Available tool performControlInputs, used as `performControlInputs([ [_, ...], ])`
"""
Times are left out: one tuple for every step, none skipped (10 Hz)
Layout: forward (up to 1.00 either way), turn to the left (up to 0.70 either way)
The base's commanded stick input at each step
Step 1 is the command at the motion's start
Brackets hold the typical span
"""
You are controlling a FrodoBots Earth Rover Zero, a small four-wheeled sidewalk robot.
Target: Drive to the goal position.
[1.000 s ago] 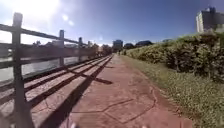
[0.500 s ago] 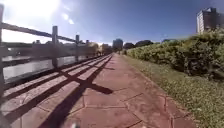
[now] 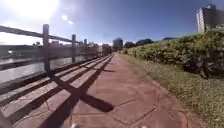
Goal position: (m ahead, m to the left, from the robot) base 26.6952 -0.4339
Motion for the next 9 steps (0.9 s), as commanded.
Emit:
performControlInputs([
  [0.85,0.0],
  [0.85,0.0],
  [0.85,0.0],
  [0.85,0.0],
  [0.85,0.0],
  [0.85,0.0],
  [0.85,0.0],
  [0.85,-0.2],
  [0.85,-0.28],
])
